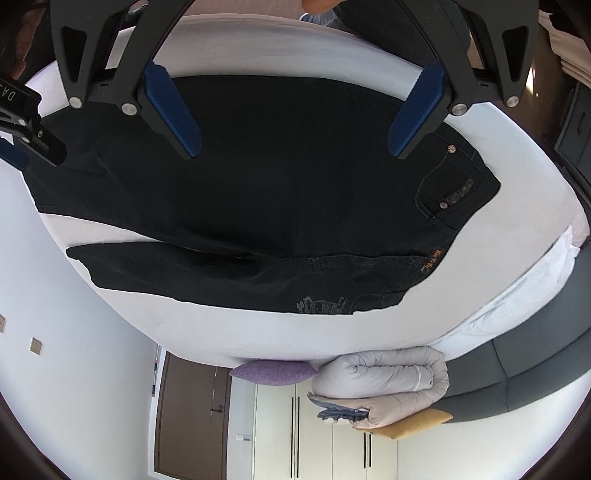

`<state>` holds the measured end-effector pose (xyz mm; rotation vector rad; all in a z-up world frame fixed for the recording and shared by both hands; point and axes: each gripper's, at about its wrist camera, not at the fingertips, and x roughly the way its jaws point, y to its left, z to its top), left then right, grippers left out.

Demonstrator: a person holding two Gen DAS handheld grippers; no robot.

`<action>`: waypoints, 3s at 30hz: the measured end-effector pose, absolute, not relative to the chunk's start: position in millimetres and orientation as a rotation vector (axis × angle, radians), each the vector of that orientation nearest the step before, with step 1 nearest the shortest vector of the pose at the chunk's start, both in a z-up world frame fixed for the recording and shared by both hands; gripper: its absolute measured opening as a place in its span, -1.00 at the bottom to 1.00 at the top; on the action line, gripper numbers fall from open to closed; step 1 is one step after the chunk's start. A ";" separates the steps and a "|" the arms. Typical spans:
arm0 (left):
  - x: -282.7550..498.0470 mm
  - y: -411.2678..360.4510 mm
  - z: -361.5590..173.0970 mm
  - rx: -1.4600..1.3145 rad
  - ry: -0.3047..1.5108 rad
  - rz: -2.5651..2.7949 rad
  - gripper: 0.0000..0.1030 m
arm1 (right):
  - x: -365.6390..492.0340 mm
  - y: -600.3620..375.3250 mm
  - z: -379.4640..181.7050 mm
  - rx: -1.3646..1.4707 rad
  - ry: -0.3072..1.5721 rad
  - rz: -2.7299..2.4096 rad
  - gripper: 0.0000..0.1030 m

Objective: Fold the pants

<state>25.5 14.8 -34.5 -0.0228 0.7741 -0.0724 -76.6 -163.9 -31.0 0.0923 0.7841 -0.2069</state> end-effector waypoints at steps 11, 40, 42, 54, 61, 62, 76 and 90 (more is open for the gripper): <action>134.6 49.7 -28.7 0.052 0.790 -0.159 1.00 | -27.9 -193.3 -37.4 0.137 0.765 -0.064 1.00; 467.1 99.8 -102.9 0.532 1.246 -0.485 0.39 | 107.7 -260.6 -107.7 0.287 0.927 0.301 0.48; 463.6 100.9 -106.5 0.505 1.258 -0.507 0.24 | 104.2 -257.8 -107.2 0.282 0.929 0.300 0.48; 382.3 84.3 -78.4 0.531 1.035 -0.450 -0.78 | 118.3 -238.2 -81.4 0.185 0.926 0.339 0.48; 277.9 67.8 -32.3 0.600 0.777 -0.359 -0.78 | 196.5 -190.8 -18.7 -0.033 0.825 0.438 0.48; 267.3 67.5 -27.8 0.604 0.751 -0.351 -0.78 | 209.3 -181.0 -10.8 -0.048 0.812 0.455 0.48; 241.4 93.8 -20.5 0.555 0.638 -0.367 -0.78 | 345.7 -19.4 -19.2 -0.440 0.904 0.609 0.14; 224.7 106.5 -23.1 0.531 0.652 -0.383 -0.78 | 298.4 18.2 -22.5 -0.695 0.865 0.694 -0.94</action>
